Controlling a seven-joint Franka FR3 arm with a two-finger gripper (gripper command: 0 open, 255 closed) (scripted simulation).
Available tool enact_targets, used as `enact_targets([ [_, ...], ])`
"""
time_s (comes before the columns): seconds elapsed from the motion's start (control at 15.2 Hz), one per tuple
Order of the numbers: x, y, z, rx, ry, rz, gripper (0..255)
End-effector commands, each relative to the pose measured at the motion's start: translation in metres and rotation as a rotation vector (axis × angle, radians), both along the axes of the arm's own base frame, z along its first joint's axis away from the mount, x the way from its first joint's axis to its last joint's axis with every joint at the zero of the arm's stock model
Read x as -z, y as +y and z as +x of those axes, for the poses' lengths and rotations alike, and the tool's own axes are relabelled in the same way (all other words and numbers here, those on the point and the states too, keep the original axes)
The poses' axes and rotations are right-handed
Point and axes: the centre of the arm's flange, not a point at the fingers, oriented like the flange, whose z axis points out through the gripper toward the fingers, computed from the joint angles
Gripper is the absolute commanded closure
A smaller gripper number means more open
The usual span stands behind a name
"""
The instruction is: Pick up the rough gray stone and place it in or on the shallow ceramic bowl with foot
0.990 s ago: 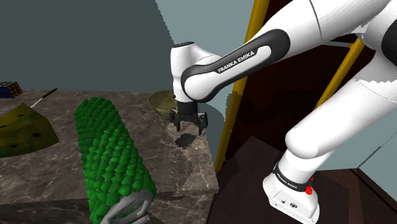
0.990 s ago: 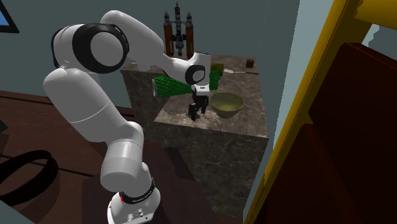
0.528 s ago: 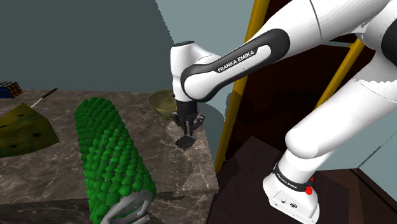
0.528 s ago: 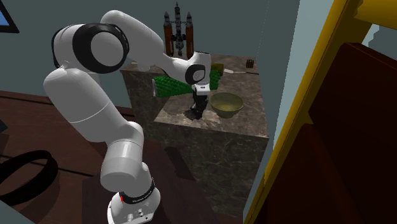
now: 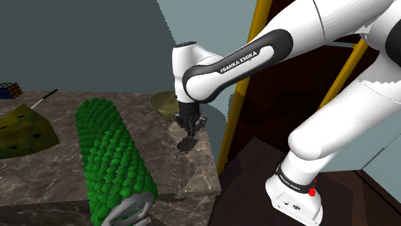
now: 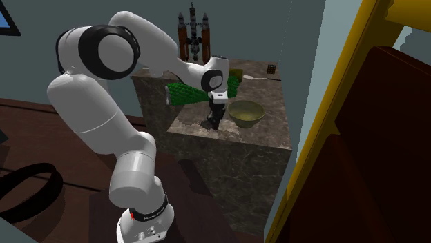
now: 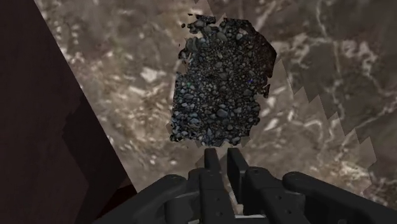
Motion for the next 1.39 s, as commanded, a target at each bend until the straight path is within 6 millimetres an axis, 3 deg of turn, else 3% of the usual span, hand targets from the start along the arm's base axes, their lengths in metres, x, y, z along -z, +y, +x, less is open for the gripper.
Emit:
enact_targets([
  [0.0,-0.006,0.012,-0.007,0.011,-0.022,-0.003,0],
  [0.33,-0.033,0.070,-0.047,0.066,-0.110,-0.032,0],
  [0.86,0.007,0.066,-0.047,0.066,-0.110,-0.032,0],
  [1.32,0.007,0.066,-0.047,0.066,-0.110,-0.032,0],
])
